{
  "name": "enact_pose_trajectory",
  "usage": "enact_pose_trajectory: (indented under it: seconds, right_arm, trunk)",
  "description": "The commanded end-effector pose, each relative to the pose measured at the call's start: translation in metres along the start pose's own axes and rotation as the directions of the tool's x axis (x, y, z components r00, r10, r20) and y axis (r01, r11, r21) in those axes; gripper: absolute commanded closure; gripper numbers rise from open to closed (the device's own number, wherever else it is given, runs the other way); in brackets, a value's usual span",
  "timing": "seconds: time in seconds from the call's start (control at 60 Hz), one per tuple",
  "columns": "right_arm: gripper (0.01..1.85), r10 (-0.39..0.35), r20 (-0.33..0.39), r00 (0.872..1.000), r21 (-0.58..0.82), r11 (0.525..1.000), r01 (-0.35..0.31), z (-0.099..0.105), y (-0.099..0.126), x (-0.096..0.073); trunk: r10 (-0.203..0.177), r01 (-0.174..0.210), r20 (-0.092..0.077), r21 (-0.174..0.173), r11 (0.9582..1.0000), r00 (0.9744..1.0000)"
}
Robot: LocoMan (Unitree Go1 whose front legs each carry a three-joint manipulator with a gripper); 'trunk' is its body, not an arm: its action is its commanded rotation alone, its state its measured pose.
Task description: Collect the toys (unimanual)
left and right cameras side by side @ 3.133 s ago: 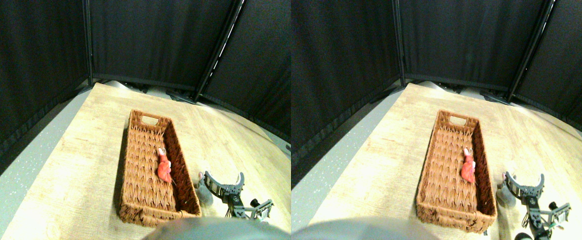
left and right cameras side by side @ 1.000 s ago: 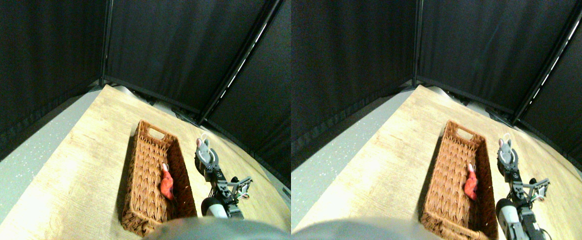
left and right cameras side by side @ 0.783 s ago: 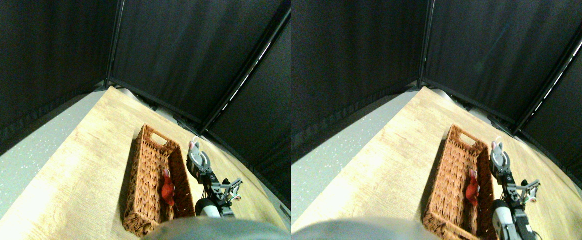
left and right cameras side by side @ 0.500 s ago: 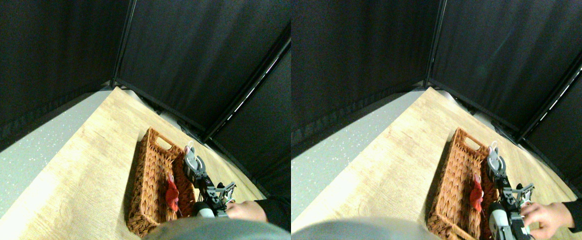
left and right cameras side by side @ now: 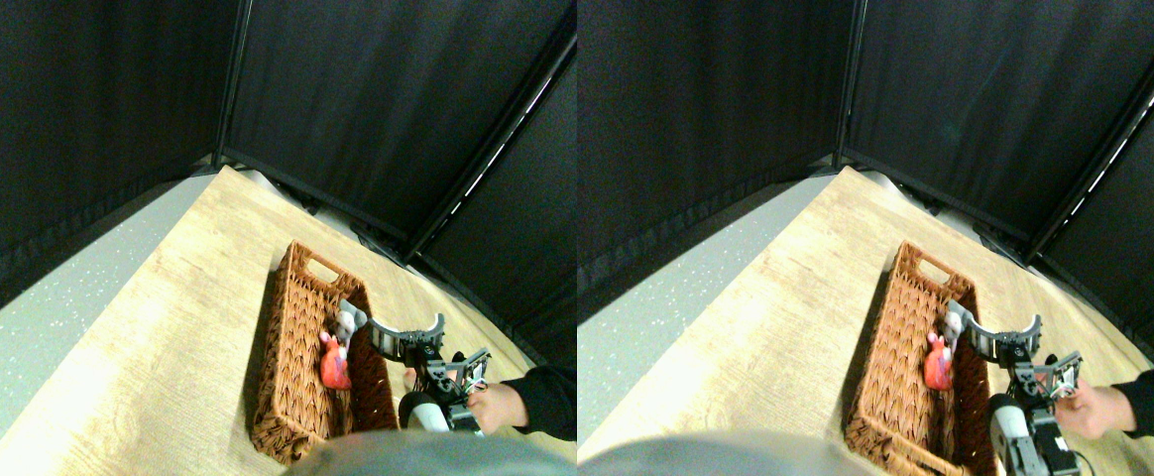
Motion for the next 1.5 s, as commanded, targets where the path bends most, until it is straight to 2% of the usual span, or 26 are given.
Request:
enact_pose_trajectory:
  seconds: [0.017,0.067,0.2,0.317,0.4,0.483,0.567,0.617,0.717,0.8,0.9,0.917,1.033,1.15,1.233,1.267,1.35,1.5]
  right_arm:
    - [0.92,0.040,0.071,0.997,0.038,0.998,-0.043,0.027,-0.005,0.001]
    - [0.91,0.044,0.105,0.994,-0.002,0.999,-0.044,0.036,-0.009,0.001]
    - [1.10,0.053,0.213,0.976,-0.008,0.999,-0.053,0.065,-0.021,-0.009]
    - [1.08,0.043,0.285,0.958,0.017,0.999,-0.050,0.085,-0.033,-0.016]
    - [1.07,0.025,0.327,0.945,0.010,1.000,-0.030,0.092,-0.042,-0.023]
    - [1.07,0.022,0.328,0.944,0.013,1.000,-0.027,0.095,-0.048,-0.028]
    - [1.05,0.007,0.346,0.938,0.023,1.000,-0.016,0.096,-0.055,-0.034]
    - [1.05,-0.003,0.343,0.939,0.040,0.999,-0.012,0.094,-0.061,-0.036]
    - [1.06,-0.004,0.288,0.958,0.099,0.995,-0.025,0.089,-0.071,-0.038]
    - [1.01,-0.030,0.303,0.953,0.111,0.994,-0.004,0.083,-0.078,-0.043]
    - [0.98,-0.032,0.267,0.963,0.161,0.987,-0.012,0.077,-0.090,-0.043]
    - [0.99,-0.037,0.263,0.964,0.181,0.983,-0.012,0.075,-0.092,-0.044]
    - [0.97,-0.065,0.235,0.970,0.224,0.974,0.011,0.068,-0.099,-0.042]
    - [0.94,-0.091,0.230,0.969,0.240,0.970,0.035,0.063,-0.104,-0.044]
    - [1.00,-0.106,0.222,0.969,0.275,0.960,0.042,0.059,-0.111,-0.044]
    - [0.97,-0.131,0.227,0.965,0.284,0.957,0.064,0.058,-0.115,-0.044]
    - [0.95,-0.167,0.197,0.966,0.315,0.944,0.099,0.055,-0.127,-0.042]
    - [0.85,-0.246,0.170,0.954,0.373,0.912,0.168,0.049,-0.148,-0.039]
  trunk:
    - [-0.027,0.027,-0.014,0.035,0.9990,0.9995]
    - [-0.038,0.039,-0.016,0.045,0.9982,0.9991]
    - [-0.074,0.076,-0.022,0.081,0.9938,0.9970]
    - [-0.099,0.102,-0.034,0.103,0.9894,0.9945]
    - [-0.113,0.117,-0.042,0.119,0.9859,0.9927]
    - [-0.125,0.130,-0.051,0.130,0.9829,0.9909]
    - [-0.126,0.133,-0.057,0.135,0.9819,0.9904]
    - [-0.124,0.132,-0.059,0.135,0.9820,0.9904]
    - [-0.123,0.131,-0.061,0.135,0.9822,0.9905]
    - [-0.118,0.125,-0.062,0.134,0.9830,0.9911]
    - [-0.118,0.125,-0.062,0.134,0.9830,0.9911]
    - [-0.111,0.118,-0.063,0.128,0.9847,0.9919]
    - [-0.104,0.111,-0.063,0.124,0.9861,0.9926]
    - [-0.097,0.104,-0.058,0.117,0.9877,0.9936]
    - [-0.090,0.096,-0.058,0.112,0.9891,0.9943]
    - [-0.087,0.093,-0.057,0.108,0.9898,0.9945]
    - [-0.082,0.088,-0.059,0.106,0.9905,0.9948]
    - [-0.082,0.088,-0.061,0.104,0.9907,0.9948]
